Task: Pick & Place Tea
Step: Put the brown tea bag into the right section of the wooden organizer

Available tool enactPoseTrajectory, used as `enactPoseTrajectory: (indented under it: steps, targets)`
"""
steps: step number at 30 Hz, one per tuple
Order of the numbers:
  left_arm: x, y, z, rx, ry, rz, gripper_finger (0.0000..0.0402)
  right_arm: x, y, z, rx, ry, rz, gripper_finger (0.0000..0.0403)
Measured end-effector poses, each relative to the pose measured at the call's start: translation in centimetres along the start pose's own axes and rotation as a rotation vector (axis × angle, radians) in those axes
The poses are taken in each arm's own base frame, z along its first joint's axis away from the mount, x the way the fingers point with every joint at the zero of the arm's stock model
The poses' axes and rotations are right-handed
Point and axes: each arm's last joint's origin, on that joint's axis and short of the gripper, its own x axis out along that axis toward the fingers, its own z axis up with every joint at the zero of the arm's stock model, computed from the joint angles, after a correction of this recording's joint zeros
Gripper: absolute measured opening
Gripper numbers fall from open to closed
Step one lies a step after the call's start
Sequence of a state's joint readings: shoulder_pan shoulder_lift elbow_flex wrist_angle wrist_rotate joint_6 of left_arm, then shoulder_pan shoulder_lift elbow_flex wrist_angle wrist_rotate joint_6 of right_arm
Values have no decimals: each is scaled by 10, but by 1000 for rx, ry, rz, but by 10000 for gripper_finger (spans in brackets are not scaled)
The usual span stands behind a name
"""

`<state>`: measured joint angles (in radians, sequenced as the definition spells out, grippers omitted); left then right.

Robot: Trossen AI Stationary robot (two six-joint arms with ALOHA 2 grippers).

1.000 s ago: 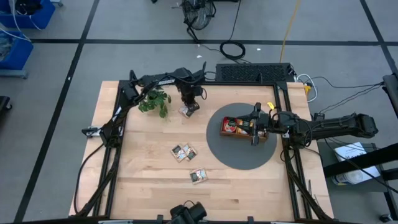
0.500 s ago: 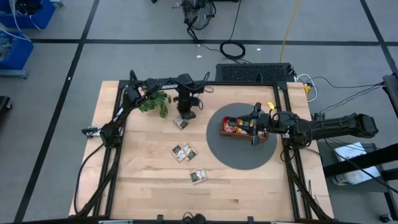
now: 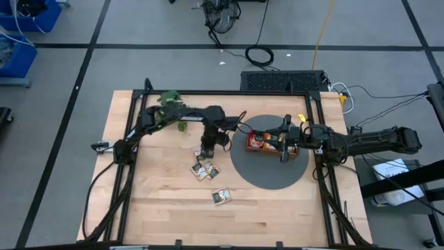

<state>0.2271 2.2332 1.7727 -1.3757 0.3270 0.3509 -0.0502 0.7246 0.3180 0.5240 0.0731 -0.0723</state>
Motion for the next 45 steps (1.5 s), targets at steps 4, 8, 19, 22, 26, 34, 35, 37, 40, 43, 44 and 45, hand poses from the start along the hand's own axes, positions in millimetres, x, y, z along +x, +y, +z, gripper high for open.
enactPoseTrajectory:
  steps: [4,8,19,22,26,34,35,37,40,43,44,45]
  targets:
    - [-22,-60,2,119,-104,73,2,0,0,0,0,4,1,141]
    - [-27,-94,-7,-85,-100,391,17,0,0,0,-20,5,1,141]
    - [26,-87,-34,37,242,672,213,0,2,0,-7,-7,62,141]
    - [39,-77,-36,111,263,723,258,0,3,0,10,-7,96,141]
    - [43,-69,-36,108,244,745,291,0,3,1,10,-11,104,141]
    - [43,-65,-32,338,286,684,299,0,3,2,6,-25,103,141]
    - [43,-64,-32,383,300,668,296,0,3,2,6,-24,103,141]
    - [42,-63,-33,472,338,643,291,0,3,1,6,-20,103,141]
    - [42,-63,-33,587,363,594,284,0,3,2,4,-22,103,141]
    - [44,-62,-32,674,349,525,280,0,3,2,0,-25,103,141]
    - [45,-62,-31,704,342,505,280,0,3,2,-4,-26,103,141]
    - [46,-62,-29,733,335,496,281,0,3,2,-9,-26,102,141]
